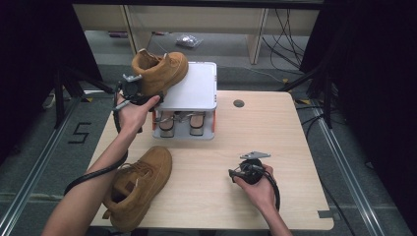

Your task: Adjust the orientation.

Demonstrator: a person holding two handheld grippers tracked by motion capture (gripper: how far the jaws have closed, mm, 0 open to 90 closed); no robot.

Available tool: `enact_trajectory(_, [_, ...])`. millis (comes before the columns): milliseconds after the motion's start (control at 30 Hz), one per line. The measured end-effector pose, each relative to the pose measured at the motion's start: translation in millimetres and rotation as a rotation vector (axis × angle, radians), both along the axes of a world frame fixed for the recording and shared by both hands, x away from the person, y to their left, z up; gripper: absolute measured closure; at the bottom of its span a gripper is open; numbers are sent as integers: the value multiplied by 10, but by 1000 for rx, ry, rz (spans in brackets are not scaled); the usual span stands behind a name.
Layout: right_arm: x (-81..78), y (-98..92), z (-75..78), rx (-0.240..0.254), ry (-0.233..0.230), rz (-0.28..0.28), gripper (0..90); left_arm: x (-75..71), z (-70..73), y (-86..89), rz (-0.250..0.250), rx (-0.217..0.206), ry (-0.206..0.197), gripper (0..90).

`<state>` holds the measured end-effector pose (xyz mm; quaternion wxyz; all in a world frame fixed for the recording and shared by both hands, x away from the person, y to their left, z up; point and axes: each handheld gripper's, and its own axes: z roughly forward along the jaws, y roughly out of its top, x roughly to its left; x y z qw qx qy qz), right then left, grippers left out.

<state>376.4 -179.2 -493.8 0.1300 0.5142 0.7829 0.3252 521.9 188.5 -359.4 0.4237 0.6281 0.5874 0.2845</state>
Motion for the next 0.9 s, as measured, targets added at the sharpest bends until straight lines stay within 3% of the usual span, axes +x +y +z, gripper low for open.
enact_trajectory(267, [12, -20, -16, -7, -8, 16, 486, -51, 4, 99, -74, -2, -24, 30])
enact_trajectory(367, [-14, 4, -4, 8, 13, -13, 485, -63, 3, 180, -118, -31, -30, 36])
enact_trajectory(467, [7, -18, -17, -7, -7, 15, 485, -78, 5, 212, -137, -41, -43, 47])
enact_trajectory(500, [-6, -6, -10, 0, 14, 0, 485, -104, 20, 235, -156, -28, -56, 54])
enact_trajectory(733, [-8, 2, -21, 15, 13, -4, 484, -235, 66, 310, -169, -47, -83, 144])
enact_trajectory(867, [-4, 9, -27, 2, 19, -4, 484, -244, 14, 343, -188, -41, -75, 140])
enact_trajectory(900, [-4, 15, -32, 0, 14, 6, 484, -230, -3, 345, -191, -42, -75, 97])
